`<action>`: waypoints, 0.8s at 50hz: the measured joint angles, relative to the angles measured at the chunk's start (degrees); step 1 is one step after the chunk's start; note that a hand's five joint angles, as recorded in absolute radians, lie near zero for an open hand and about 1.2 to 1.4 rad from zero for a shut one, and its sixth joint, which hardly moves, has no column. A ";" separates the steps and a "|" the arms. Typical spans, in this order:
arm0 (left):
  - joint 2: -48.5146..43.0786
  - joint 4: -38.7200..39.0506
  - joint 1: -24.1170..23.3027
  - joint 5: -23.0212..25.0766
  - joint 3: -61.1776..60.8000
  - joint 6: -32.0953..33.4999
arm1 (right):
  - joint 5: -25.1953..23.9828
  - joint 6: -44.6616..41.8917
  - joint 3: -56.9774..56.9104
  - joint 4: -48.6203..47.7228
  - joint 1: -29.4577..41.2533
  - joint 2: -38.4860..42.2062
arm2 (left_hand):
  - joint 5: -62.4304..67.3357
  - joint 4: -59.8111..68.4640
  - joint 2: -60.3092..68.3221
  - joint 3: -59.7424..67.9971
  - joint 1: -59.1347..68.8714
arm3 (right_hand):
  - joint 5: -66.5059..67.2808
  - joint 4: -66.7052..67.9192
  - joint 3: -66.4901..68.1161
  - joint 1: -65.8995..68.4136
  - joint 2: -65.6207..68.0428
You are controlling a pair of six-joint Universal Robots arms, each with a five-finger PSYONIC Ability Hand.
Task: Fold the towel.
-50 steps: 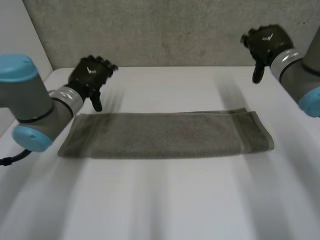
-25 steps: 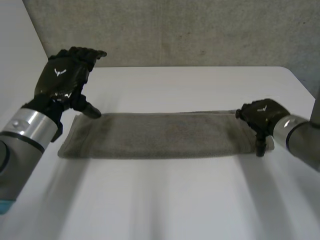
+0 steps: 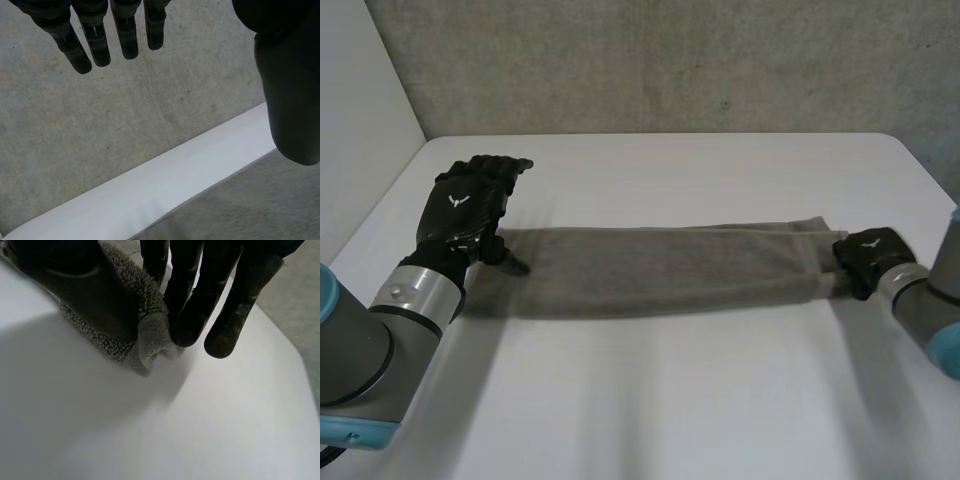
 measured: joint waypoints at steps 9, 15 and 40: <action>0.92 0.19 -0.08 -0.12 -0.16 -0.25 | 5.22 -4.22 -2.45 -1.15 -5.20 -6.19 | 0.01 0.00 0.00 0.00 0.00 | 0.00 0.01 0.00 0.14 0.00; 1.11 0.23 -0.21 -0.17 0.47 -0.16 | 8.38 -11.51 -6.66 -2.91 1.76 -8.72 | -0.02 0.00 0.00 0.00 0.00 | 0.06 0.01 0.50 0.32 0.09; -0.60 0.27 -0.14 0.01 1.94 0.12 | -4.73 -9.95 -18.60 -9.70 43.51 11.07 | -0.06 0.00 0.00 -0.02 -0.07 | -40.66 -39.09 -38.80 -39.81 -40.79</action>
